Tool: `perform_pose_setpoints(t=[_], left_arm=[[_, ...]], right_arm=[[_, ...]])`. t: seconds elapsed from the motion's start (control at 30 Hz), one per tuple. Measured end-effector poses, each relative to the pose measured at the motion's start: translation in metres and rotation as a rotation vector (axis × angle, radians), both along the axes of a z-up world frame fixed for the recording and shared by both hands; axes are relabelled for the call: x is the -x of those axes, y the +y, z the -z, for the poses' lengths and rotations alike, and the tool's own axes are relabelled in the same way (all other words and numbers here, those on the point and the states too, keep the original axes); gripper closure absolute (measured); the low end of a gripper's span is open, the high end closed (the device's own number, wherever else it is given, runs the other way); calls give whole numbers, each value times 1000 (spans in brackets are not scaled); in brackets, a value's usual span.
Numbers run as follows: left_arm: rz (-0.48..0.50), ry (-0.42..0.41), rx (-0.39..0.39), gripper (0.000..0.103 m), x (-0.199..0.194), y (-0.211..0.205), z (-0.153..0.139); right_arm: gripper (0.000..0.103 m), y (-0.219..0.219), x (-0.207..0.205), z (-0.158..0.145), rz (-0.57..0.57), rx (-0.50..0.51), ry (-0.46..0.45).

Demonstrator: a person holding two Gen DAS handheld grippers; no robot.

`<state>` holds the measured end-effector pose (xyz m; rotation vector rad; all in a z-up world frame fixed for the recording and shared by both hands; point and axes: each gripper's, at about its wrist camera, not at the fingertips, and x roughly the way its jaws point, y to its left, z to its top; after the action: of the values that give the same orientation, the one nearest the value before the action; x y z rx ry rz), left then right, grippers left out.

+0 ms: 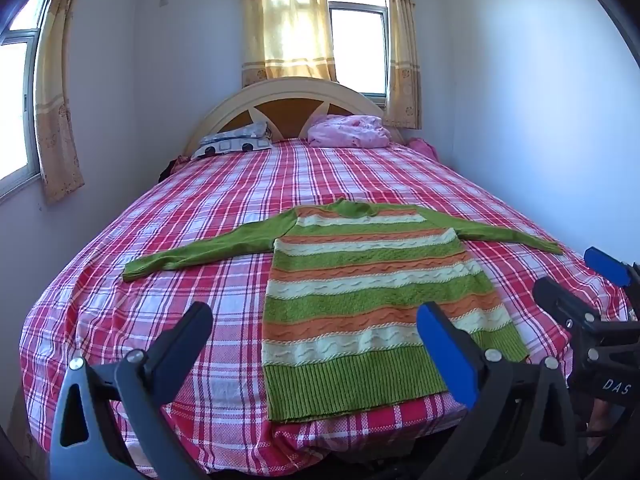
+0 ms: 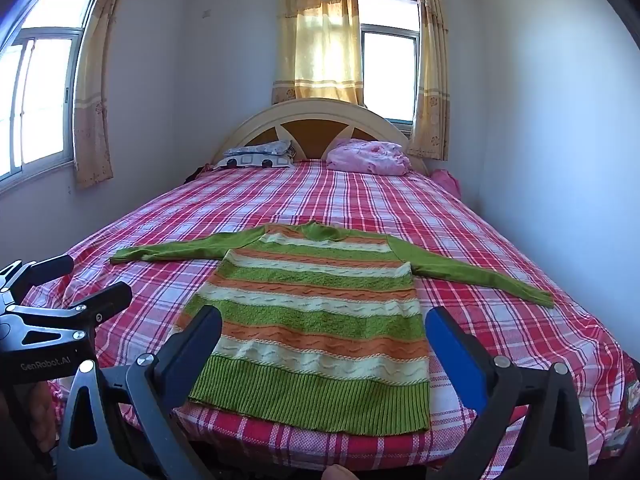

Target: Fold small clothes

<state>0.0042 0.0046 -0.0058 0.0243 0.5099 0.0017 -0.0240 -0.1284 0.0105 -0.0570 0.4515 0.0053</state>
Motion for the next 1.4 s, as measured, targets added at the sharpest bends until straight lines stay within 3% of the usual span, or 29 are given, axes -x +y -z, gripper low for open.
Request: perform_pose_setpoints(t=[1.4], left_arm=[[1, 5, 1, 0, 0, 3, 1]], right_arm=[[1, -1, -2, 2, 6, 1, 2]])
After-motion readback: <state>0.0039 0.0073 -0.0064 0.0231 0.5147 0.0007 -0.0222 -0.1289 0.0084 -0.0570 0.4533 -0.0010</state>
